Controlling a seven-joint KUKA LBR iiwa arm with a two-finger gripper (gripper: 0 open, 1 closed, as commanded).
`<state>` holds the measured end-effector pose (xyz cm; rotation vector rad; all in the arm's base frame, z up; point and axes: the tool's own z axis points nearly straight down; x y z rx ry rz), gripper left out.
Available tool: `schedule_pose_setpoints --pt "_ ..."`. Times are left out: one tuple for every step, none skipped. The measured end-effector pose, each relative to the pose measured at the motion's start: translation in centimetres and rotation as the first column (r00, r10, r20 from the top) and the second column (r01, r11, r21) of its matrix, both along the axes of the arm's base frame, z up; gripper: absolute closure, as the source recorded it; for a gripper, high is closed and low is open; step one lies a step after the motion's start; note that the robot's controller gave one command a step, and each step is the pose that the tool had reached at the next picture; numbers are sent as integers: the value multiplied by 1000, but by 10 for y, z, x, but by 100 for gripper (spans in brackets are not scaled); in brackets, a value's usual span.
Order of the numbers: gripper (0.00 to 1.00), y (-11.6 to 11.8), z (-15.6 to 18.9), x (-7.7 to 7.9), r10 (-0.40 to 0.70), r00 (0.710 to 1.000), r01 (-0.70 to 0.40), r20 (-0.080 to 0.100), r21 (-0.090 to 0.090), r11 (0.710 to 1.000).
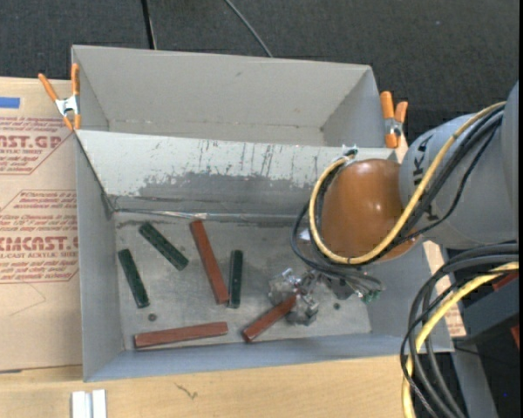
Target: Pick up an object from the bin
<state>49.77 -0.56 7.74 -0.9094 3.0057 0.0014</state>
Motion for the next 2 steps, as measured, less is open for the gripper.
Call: schedule_pose_setpoints --pt "100 0 0 0 0 1000 0 0 0 1000" --pt "100 10 128 76 18 1000 -18 2 1 1000"
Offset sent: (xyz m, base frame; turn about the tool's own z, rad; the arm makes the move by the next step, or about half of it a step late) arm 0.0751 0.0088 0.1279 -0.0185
